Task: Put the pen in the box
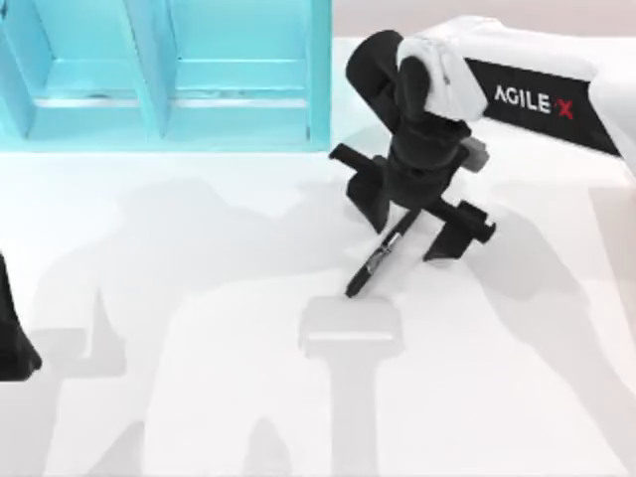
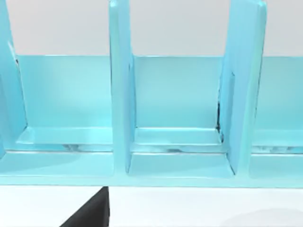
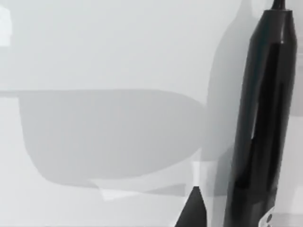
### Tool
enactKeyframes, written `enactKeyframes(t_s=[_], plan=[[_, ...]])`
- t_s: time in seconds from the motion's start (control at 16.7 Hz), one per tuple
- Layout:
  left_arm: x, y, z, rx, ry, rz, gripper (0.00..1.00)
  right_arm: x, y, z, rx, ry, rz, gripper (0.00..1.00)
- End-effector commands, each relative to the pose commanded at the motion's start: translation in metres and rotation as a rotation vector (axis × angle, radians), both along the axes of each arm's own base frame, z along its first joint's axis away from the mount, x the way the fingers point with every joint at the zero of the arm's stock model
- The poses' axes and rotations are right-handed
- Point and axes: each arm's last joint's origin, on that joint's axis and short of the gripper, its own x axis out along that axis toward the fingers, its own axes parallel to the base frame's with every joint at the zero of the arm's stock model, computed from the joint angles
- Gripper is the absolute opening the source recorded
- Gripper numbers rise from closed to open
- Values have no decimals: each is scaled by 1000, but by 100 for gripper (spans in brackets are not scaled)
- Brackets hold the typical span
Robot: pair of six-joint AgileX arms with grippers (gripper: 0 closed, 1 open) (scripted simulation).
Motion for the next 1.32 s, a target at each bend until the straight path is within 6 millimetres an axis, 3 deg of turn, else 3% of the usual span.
enactKeyframes(t_s=[0.12, 0.18, 0.6, 0.66, 0.84, 1.32], plan=[[0, 0, 0, 0, 0, 0, 100, 0, 0, 0, 0, 0, 0, 2], [0, 0, 0, 0, 0, 0, 100, 0, 0, 0, 0, 0, 0, 0], [0, 0, 0, 0, 0, 0, 100, 0, 0, 0, 0, 0, 0, 0], [0, 0, 0, 0, 0, 0, 100, -5, -8, 30, -31, -13, 25, 0], [0, 0, 0, 0, 0, 0, 100, -3, -7, 42, -29, -16, 24, 0], [0, 0, 0, 0, 0, 0, 100, -5, -8, 127, -32, -11, 25, 0]])
